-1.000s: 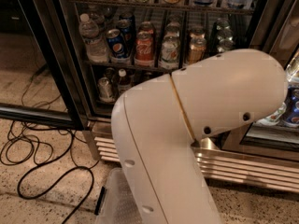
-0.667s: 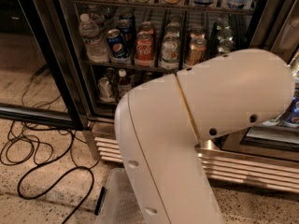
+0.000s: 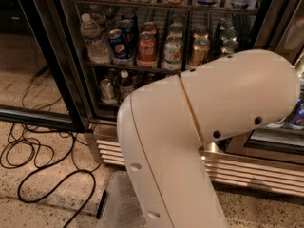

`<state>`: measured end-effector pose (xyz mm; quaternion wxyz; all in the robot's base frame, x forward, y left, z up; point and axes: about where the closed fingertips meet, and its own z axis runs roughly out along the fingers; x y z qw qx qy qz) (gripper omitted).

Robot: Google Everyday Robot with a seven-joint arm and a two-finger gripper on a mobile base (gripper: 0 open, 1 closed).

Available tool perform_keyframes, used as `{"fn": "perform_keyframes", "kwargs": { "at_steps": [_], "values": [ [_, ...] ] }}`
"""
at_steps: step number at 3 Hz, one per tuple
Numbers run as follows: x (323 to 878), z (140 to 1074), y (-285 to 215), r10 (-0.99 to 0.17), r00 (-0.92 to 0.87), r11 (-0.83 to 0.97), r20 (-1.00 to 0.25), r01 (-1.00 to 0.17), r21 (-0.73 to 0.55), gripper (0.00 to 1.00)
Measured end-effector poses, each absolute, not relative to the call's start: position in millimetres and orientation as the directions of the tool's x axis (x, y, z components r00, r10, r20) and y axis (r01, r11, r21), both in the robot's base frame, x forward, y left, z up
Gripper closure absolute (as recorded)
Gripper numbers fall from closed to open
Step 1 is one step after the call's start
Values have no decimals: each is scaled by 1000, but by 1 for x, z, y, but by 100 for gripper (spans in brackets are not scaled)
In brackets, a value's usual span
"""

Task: Pick water bottle from bottom shelf of fridge

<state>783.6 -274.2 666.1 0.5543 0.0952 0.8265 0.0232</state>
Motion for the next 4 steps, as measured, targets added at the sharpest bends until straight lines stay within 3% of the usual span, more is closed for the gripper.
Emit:
{"fn": "perform_keyframes", "kwargs": {
  "at_steps": [2,4],
  "values": [
    [782,666,-272,196,-386,979,-901,125,160,100],
    [767,692,-264,330,-430,943,-840,118,311,100]
  ]
}}
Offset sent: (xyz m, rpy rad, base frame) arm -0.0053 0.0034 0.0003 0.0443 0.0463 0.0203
